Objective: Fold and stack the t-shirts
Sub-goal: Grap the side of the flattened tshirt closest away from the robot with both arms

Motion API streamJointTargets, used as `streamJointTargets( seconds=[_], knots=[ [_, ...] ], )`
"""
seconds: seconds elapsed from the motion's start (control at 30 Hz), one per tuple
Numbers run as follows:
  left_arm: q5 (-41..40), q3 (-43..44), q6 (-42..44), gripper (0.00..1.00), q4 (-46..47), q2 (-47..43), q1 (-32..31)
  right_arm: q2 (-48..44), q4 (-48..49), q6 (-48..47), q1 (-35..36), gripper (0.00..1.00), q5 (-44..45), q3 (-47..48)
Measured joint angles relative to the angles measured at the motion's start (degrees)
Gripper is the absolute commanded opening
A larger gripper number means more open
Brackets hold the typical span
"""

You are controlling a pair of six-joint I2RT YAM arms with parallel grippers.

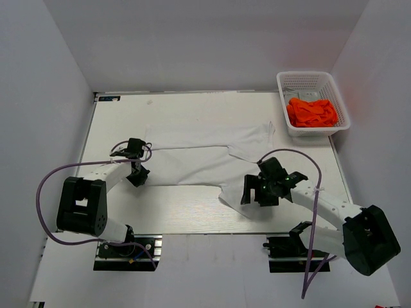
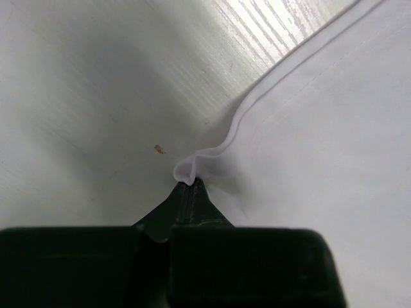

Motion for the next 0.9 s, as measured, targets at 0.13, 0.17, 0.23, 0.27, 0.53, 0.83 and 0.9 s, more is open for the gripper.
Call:
streamJointTargets(
  seconds=[0.13,0.17,0.23,0.27,0.53,0.83,0.9],
  knots=[
    [0.1,0.0,0.5,0.0,0.5,0.1,0.0,0.1,-2.4,3.0,4.2,0.88,-1.0,-1.1],
    [0.1,-0.1,0.7,0.0,0.6,0.1,0.0,0.1,-2.5,3.5,5.1,0.88,-1.0,-1.1],
    [0.1,-0.1,0.7,0.0,0.9,0.1,0.0,0.2,-2.4,5.1,6.3,0.83,-1.0,-1.2],
    [0.2,-0.1,0.8,0.0,1.1,0.1,0.0,0.5,-2.3,5.8,6.8,0.79,-1.0,-1.2],
    [0.2,-0.5,1.2,0.0,2.1,-0.2,0.0,4.0,-1.9,10.9,8.6,0.13,-0.9,-1.6],
    [0.2,-1.3,2.3,0.0,2.6,-1.5,-0.3,5.6,-2.5,11.7,8.6,0.0,2.2,0.3],
    [0.2,-1.3,2.9,0.0,1.7,-1.7,-0.4,5.4,-1.8,11.3,8.5,0.0,2.9,1.3]
  ],
)
